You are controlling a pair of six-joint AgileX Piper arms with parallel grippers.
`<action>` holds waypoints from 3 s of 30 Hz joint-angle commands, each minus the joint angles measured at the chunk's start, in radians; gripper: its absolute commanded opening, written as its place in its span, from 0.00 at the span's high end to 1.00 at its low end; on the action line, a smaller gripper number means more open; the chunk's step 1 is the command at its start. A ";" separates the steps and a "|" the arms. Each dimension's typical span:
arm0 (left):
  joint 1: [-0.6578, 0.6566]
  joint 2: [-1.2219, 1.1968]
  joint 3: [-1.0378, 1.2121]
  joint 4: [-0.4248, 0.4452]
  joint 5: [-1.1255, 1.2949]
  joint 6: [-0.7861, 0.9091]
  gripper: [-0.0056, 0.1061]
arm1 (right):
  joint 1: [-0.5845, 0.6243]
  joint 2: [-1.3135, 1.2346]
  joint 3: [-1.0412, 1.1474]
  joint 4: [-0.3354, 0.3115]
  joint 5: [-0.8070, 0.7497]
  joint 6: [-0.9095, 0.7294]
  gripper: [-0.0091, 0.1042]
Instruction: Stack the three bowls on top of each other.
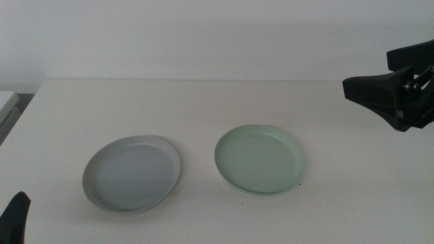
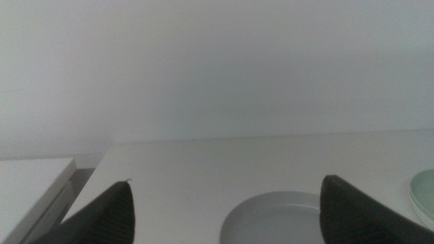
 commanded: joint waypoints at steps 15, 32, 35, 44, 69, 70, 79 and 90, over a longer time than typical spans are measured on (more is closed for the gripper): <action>-0.007 -0.004 0.000 0.001 -0.008 0.000 0.11 | 0.000 -0.018 0.006 0.030 0.013 0.075 0.10; -0.009 0.850 -0.833 -0.048 1.057 -0.050 0.11 | 0.000 -0.018 0.006 0.038 0.011 0.075 0.10; -0.009 0.948 -0.834 -0.088 0.907 -0.057 0.11 | 0.000 -0.018 0.006 0.038 0.011 0.075 0.10; 0.060 1.445 -1.030 -0.083 0.895 -0.002 0.11 | 0.000 -0.018 0.006 0.042 0.011 0.075 0.10; 0.093 1.983 -1.279 -0.158 0.822 0.024 0.72 | 0.000 -0.018 0.006 0.046 0.011 0.075 0.10; 0.093 1.983 -1.279 -0.156 0.822 0.024 0.82 | 0.000 -0.018 0.006 0.046 0.011 0.075 0.10; 0.091 1.824 -1.335 -0.122 0.902 -0.037 0.97 | 0.000 -0.018 0.006 0.046 0.011 0.075 0.10; -0.159 1.914 -1.670 -0.227 1.024 -0.128 0.97 | 0.000 -0.018 0.006 0.046 0.011 0.075 0.10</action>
